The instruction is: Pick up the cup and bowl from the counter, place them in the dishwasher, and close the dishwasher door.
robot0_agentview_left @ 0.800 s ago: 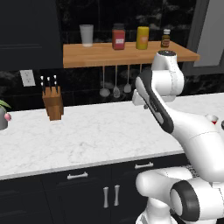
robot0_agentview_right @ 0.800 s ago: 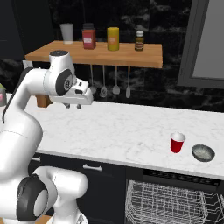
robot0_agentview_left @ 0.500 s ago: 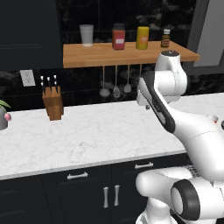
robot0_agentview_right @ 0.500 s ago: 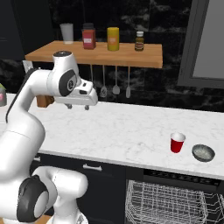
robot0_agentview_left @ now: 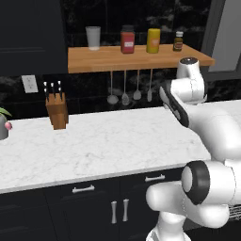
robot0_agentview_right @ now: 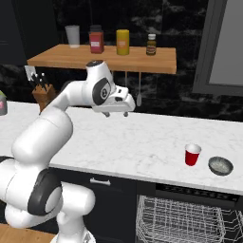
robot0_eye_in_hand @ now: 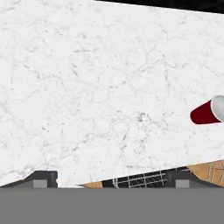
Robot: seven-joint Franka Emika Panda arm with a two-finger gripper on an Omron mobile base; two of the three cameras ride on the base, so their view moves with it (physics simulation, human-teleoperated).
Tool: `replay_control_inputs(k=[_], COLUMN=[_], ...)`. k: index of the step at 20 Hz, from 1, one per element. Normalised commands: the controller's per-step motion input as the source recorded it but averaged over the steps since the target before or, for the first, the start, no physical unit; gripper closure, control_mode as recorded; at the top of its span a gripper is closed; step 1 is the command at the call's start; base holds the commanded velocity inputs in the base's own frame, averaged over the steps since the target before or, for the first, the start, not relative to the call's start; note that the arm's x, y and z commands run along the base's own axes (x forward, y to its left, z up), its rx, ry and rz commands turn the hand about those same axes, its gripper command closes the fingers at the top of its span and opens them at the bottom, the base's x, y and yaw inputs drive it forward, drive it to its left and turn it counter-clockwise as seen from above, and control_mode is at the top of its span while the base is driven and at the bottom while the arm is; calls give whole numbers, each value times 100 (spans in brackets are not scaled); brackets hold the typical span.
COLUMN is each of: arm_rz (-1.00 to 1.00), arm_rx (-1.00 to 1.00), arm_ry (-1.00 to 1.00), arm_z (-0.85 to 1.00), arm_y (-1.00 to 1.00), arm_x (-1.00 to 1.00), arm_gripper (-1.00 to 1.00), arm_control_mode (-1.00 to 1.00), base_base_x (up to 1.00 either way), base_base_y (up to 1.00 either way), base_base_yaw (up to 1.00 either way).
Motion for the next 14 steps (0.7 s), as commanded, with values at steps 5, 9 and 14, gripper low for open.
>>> replay_control_inputs(k=[5, 9, 14], arm_rz=[-44, -22, -10], arm_rx=[-4, 6, 9], arm_ry=[3, 1, 0], arm_z=[-10, -20, -36], arm_y=[-100, -94, -98], arm_x=[0, 0, 0], arm_gripper=[-100, -100, -100], arm_control_mode=[-100, -100, -100], base_base_x=[0, 0, 0], base_base_y=[0, 0, 0], base_base_yaw=[0, 0, 0])
